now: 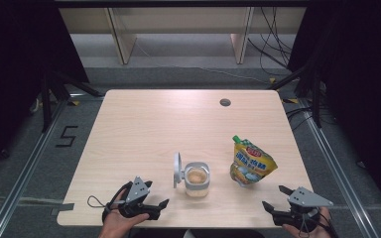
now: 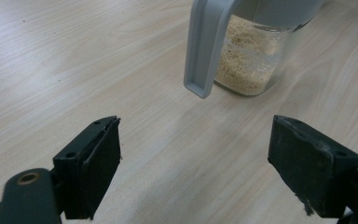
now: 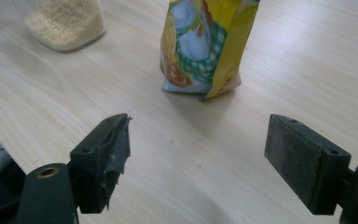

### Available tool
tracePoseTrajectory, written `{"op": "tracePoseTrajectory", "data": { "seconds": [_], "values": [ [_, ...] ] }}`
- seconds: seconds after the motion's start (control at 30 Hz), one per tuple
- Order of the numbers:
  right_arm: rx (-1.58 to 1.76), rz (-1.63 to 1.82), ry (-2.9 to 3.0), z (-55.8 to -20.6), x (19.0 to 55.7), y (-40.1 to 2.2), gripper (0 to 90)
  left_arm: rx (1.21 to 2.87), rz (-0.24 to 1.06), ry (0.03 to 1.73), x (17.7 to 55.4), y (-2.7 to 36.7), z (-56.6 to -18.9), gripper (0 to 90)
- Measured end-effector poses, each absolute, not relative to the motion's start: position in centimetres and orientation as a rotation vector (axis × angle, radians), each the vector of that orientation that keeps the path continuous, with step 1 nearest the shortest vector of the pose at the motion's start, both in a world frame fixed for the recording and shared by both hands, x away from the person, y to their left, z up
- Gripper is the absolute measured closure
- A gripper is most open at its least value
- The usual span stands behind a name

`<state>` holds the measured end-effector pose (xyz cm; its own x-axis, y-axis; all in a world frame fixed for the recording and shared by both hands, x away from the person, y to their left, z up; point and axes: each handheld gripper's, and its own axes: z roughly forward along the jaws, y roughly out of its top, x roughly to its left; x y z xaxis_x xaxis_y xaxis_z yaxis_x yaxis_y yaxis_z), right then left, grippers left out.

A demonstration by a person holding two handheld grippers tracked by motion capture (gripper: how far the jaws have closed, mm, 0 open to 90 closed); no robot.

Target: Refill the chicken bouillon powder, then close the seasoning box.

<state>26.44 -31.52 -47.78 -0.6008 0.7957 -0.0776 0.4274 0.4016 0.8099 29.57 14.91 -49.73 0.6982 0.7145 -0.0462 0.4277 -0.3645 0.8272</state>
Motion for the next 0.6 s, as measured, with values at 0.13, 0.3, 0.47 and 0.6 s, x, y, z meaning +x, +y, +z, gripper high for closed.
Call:
{"op": "tracePoseTrajectory", "data": {
  "seconds": [0.13, 0.3, 0.47, 0.6],
  "values": [
    [1.079, 1.094, 2.229, -47.93, 25.96, -31.44, 23.1, 2.019, 0.417, 0.852, 29.71, 15.11, -49.75, 16.6],
    [1.042, 1.062, 2.242, -48.06, 25.65, -31.25, 23.2, 2.016, 0.405, 0.868, 29.50, 15.06, -49.67, 16.6],
    [1.045, 1.065, 2.271, -48.13, 25.54, -30.99, 23.1, 1.998, 0.408, 0.874, 29.53, 14.95, -49.69, 16.6],
    [1.026, 1.080, 2.295, -48.38, 25.80, -30.74, 23.0, 2.005, 0.412, 0.874, 29.43, 14.97, -49.56, 16.5]
  ]
}}
